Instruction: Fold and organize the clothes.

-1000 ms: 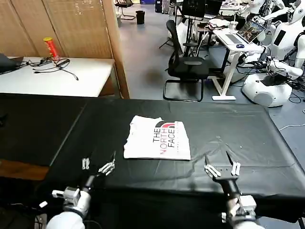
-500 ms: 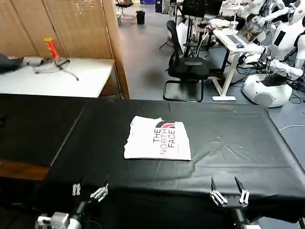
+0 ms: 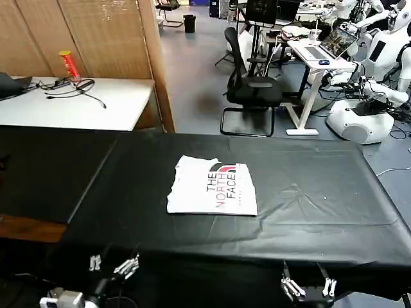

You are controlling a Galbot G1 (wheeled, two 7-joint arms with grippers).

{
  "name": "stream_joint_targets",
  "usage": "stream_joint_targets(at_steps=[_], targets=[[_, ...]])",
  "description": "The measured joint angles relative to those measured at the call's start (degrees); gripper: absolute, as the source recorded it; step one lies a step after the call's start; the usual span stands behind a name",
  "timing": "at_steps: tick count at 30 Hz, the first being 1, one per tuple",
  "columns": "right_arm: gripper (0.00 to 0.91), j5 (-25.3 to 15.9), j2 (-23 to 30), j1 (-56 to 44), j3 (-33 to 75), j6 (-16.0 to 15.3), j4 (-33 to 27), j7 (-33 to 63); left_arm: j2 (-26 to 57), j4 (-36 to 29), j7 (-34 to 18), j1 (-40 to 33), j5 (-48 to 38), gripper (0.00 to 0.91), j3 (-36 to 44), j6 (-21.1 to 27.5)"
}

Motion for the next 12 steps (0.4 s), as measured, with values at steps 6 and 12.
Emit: stream_joint_targets(at_steps=[6,12], targets=[[0.878,0.10,-0.14,-0.25,-0.09,-0.23,0.22,-0.04,0.19,0.49,0.44,-0.24,-0.47,0.878,-0.91,0.02],[0.878,0.10,-0.17,-0.32,-0.13,-0.19,0.26,-0.06,0.36,0.61,0.85,-0.27,-0.59,0.878,-1.28,0.00]])
